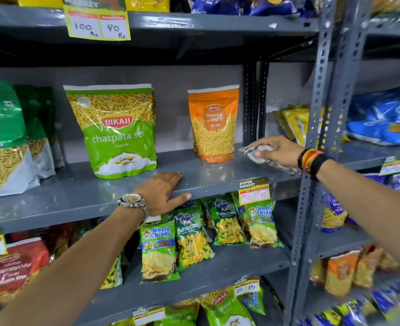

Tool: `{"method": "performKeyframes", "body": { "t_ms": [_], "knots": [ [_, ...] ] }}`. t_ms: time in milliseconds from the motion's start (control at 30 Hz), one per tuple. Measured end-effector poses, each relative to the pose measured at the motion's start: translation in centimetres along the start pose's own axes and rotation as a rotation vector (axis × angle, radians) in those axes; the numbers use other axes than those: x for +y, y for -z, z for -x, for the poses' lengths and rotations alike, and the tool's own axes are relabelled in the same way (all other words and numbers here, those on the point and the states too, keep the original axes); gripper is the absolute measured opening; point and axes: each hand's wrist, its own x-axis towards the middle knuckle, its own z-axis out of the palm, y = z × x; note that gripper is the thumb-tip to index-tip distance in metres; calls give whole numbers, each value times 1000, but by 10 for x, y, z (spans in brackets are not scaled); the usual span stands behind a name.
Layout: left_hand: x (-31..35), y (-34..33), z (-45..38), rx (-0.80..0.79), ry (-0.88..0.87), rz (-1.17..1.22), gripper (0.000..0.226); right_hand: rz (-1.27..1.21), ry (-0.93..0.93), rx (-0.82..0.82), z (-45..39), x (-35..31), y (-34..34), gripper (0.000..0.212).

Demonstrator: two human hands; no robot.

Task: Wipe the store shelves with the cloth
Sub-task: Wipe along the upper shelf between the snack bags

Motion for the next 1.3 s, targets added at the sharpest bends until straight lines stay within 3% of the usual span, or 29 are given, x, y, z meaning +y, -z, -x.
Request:
{"method": "performKeyframes", "body": {
  "t_ms": [133, 333, 500, 667, 833, 1033, 1133, 1233, 1300],
  "knots": [
    [30, 0, -26, 26, -30, 14, 94, 32, -56, 68, -30, 35, 11, 27],
    [69, -9, -77, 63, -44, 55, 79, 211, 21, -78, -83, 66, -5, 27],
    [72, -24, -86, 52, -9, 34, 88, 209, 68, -126, -106, 93, -22, 27],
    [77, -21, -83, 52, -11, 37, 88, 161, 131, -137, -78, 93, -27, 25],
    [75, -22, -82, 34, -20, 25, 88, 72, 200, -382, -13, 66, 3, 28],
    [78, -16, -81, 35, -15, 42, 94, 124, -18, 22, -34, 96, 15, 22],
    [81, -14, -79, 19, -10, 39, 96, 198, -28, 1, -18, 97, -9, 22],
    [79, -15, -79, 30, -11, 50, 89, 134, 35, -128, 3, 79, -5, 25],
    [78, -14, -80, 34, -28, 54, 83, 90, 58, -84, 6, 72, 8, 26]
  ]
}}
